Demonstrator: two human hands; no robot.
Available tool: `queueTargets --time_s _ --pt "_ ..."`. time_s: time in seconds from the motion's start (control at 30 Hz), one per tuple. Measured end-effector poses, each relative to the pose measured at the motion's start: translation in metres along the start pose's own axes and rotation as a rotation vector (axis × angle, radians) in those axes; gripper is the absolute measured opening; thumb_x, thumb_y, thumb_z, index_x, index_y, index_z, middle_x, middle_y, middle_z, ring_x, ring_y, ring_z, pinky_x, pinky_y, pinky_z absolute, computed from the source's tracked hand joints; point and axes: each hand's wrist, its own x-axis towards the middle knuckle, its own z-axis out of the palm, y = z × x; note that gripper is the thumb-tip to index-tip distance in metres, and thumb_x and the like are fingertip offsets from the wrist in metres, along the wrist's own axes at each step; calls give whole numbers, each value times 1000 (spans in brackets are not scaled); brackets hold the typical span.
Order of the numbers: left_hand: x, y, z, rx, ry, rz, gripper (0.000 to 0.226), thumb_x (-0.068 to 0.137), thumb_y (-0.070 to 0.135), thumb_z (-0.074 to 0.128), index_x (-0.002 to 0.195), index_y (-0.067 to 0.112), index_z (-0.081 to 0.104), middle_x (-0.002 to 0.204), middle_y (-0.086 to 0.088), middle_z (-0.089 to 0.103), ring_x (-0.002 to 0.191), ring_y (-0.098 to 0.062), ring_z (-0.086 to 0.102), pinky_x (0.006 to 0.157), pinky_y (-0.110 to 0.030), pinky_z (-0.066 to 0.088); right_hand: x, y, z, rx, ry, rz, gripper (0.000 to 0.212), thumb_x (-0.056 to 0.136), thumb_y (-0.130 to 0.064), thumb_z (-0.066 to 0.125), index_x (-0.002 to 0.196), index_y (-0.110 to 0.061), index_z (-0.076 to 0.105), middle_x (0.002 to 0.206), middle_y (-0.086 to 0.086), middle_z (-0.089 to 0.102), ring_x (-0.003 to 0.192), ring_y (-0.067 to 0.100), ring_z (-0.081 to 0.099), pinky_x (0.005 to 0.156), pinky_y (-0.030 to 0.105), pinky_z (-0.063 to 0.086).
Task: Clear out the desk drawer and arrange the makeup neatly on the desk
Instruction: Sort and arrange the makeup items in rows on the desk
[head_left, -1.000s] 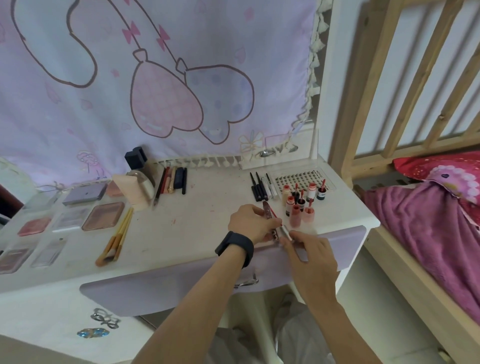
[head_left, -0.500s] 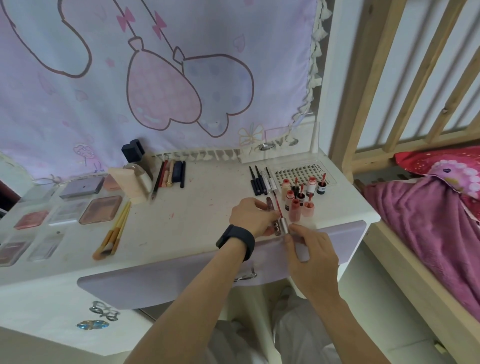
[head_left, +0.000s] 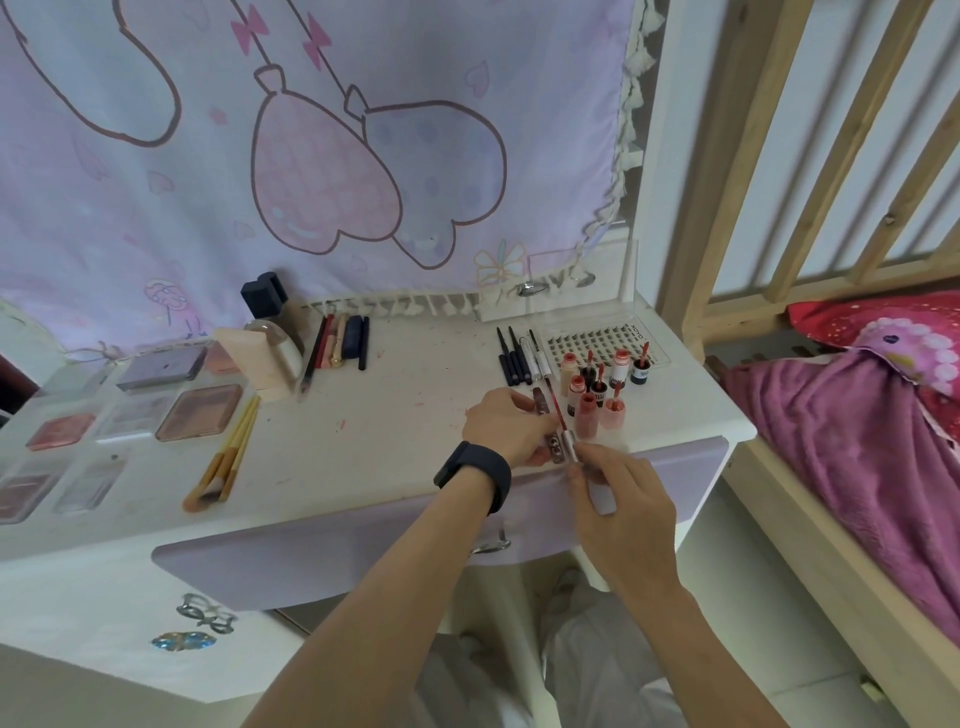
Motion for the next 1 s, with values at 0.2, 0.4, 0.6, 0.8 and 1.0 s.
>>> queueTargets --time_s 0.2,0.4,0.6,0.8,1.0 --pt "-1 2 1 32 19 6 22 83 18 77 74 24 58 65 6 67 52 -17 71 58 -35 63 1 4 0 -33 -19 -28 26 93 -28 60 108 -12 75 107 1 74 98 12 62 99 1 32" --pt "1 5 2 59 35 11 25 81 18 78 67 25 58 45 13 61 51 -18 71 61 -38 63 0 5 1 -23 -14 4 23 91 -26 62 106 -13 75 104 0 74 95 14 64 93 15 44" --pt "-2 6 3 36 9 26 24 81 22 79 68 26 60 45 18 61 51 -15 70 55 -29 61 0 4 -1 17 -10 13 23 89 -26 67 107 -14 73 103 -1 72 91 10 63 87 22 52" --pt "-2 6 4 30 -2 6 22 81 19 79 74 22 58 69 4 68 55 -19 72 61 -35 63 0 5 -2 17 -18 17 24 85 -11 78 108 -14 72 103 0 71 89 15 65 84 30 57" --pt "-2 6 3 39 -18 3 24 82 22 78 79 24 55 76 3 68 56 -19 73 62 -36 63 1 3 -2 30 -29 34 25 85 -12 78 109 -15 72 102 -2 71 87 12 64 84 25 55"
